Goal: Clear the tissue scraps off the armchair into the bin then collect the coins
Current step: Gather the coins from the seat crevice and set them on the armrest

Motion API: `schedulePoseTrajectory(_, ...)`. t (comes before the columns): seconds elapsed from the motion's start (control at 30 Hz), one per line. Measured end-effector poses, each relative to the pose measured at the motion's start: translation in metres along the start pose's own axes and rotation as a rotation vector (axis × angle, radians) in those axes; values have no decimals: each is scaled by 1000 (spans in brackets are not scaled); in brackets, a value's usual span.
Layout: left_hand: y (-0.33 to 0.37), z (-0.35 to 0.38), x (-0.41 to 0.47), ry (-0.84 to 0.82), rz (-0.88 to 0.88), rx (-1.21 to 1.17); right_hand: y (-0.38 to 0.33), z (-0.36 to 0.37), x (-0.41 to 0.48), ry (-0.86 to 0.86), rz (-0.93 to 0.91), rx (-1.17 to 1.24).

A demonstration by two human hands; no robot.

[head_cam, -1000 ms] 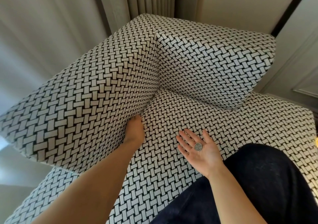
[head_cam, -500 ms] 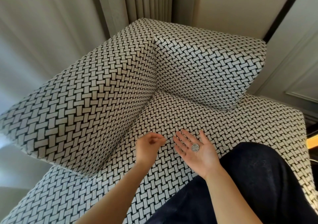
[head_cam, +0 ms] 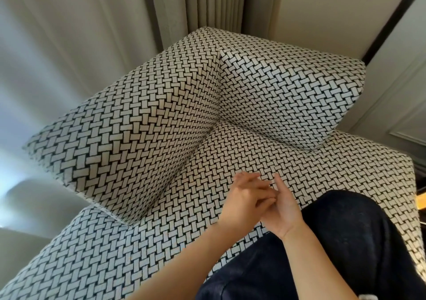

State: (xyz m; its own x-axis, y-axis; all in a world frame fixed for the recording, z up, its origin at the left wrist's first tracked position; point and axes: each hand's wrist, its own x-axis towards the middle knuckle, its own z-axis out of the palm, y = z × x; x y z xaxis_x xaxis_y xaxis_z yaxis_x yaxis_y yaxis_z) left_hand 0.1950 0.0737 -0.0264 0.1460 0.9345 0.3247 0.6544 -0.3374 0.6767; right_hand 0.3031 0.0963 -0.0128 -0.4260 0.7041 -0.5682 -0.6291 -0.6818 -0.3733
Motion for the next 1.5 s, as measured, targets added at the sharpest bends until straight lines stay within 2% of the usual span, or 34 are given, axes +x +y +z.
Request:
schedulePoseTrajectory(0.1,1,0,-9,2,5,-45,0,0,-2,-38,-7,-25)
schedulePoseTrajectory(0.17,8,-9,-16,-3,-166,-234,2,2,-4,-20,-33,-21)
schedulePoseTrajectory(0.3,18,-23,-24,21,-751,-971,5,6,-8,33,-163,63)
schedulePoseTrajectory(0.37,12,-19,-25,72,-903,-1309,5,10,-11,52,-220,39)
schedulePoseTrajectory(0.4,10,-15,-25,72,-944,-1396,5,13,-12,48,-230,0)
schedulePoseTrajectory(0.53,17,-12,-18,-7,-990,-1665,10,27,-21,24,-296,-343)
schedulePoseTrajectory(0.63,20,-13,-13,-34,-973,-1884,22,40,-26,45,-396,-796)
schedulePoseTrajectory(0.73,12,-14,-11,-16,-946,-1962,35,50,-25,42,-456,-1110)
schedulePoseTrajectory(0.83,2,-22,-12,-18,-929,-2034,42,55,-23,3,-467,-1172)
schedulePoseTrajectory(0.97,-16,-33,-17,4,-872,-2097,43,60,-18,-156,-481,-1001)
schedulePoseTrajectory(1.07,-39,-40,-12,55,-854,-2073,28,58,-13,-185,-463,-811)
schedulePoseTrajectory(1.33,-112,-31,10,244,-941,-1991,-18,41,13,-47,-440,-677)
schedulePoseTrajectory(1.5,-140,-27,36,258,-940,-1965,-31,29,49,50,-380,-647)
